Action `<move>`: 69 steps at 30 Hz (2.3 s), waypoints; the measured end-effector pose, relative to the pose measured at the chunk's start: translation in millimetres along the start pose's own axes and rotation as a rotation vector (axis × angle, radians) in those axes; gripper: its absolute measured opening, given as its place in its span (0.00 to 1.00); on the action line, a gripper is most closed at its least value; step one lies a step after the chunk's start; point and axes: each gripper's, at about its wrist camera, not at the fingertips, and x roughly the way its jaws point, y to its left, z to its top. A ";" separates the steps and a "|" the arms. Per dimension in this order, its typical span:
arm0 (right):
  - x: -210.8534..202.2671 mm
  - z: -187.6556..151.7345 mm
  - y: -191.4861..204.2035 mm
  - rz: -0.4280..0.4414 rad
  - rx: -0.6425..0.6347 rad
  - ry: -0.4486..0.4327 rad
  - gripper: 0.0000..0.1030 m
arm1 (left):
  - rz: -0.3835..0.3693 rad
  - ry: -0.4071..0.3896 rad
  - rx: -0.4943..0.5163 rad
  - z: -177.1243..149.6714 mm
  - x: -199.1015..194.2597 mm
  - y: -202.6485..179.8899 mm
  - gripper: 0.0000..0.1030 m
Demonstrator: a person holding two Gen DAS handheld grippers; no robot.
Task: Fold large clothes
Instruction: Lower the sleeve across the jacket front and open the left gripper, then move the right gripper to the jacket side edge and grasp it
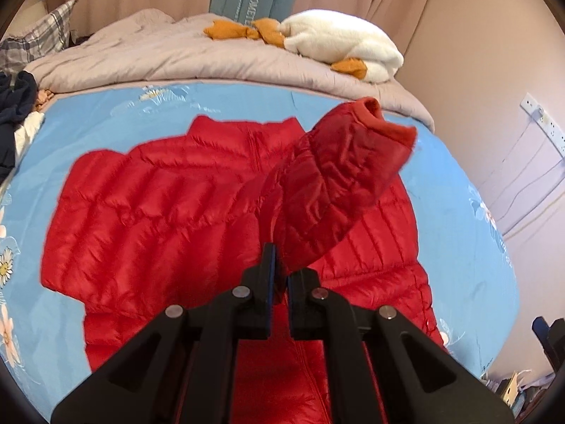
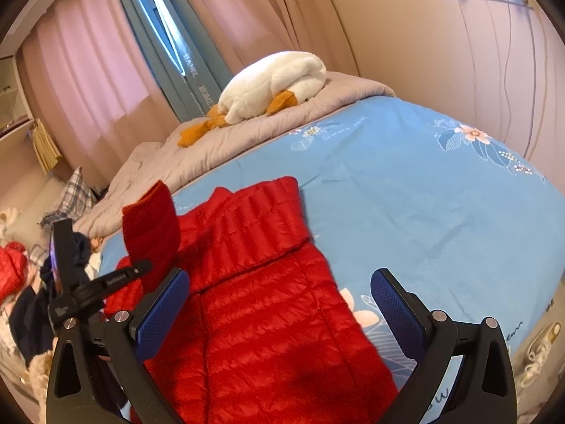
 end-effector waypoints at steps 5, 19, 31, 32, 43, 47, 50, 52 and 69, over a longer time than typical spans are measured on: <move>4.1 -2.3 -1.4 0.002 0.001 0.018 0.99 | 0.006 0.042 0.017 -9.5 13.1 -6.2 0.06; 7.9 -3.6 -0.9 -0.007 -0.012 0.040 0.99 | -0.033 0.006 0.006 -6.7 -21.5 -6.7 0.66; 40.0 5.3 12.5 0.000 -0.076 0.100 0.99 | 0.139 -0.129 -0.133 -8.6 -99.7 70.0 0.92; 45.8 7.3 13.8 0.008 -0.083 0.111 0.99 | 0.165 -0.136 -0.147 -11.7 -103.9 78.1 0.93; 131.0 23.4 53.9 0.048 -0.196 0.272 0.89 | 0.348 -0.113 -0.357 -59.8 -119.3 163.6 0.94; 160.4 22.2 74.9 0.019 -0.271 0.314 0.82 | 0.365 -0.097 -0.406 -71.8 -122.8 180.9 0.94; 182.0 20.4 85.2 0.007 -0.296 0.361 0.82 | 0.380 -0.094 -0.420 -77.2 -124.3 185.3 0.94; 194.8 17.0 89.2 0.006 -0.300 0.401 0.81 | 0.382 -0.090 -0.424 -80.3 -125.3 187.2 0.94; 156.3 38.1 129.2 0.072 -0.445 0.310 0.15 | 0.356 -0.093 -0.429 -81.5 -124.6 192.4 0.94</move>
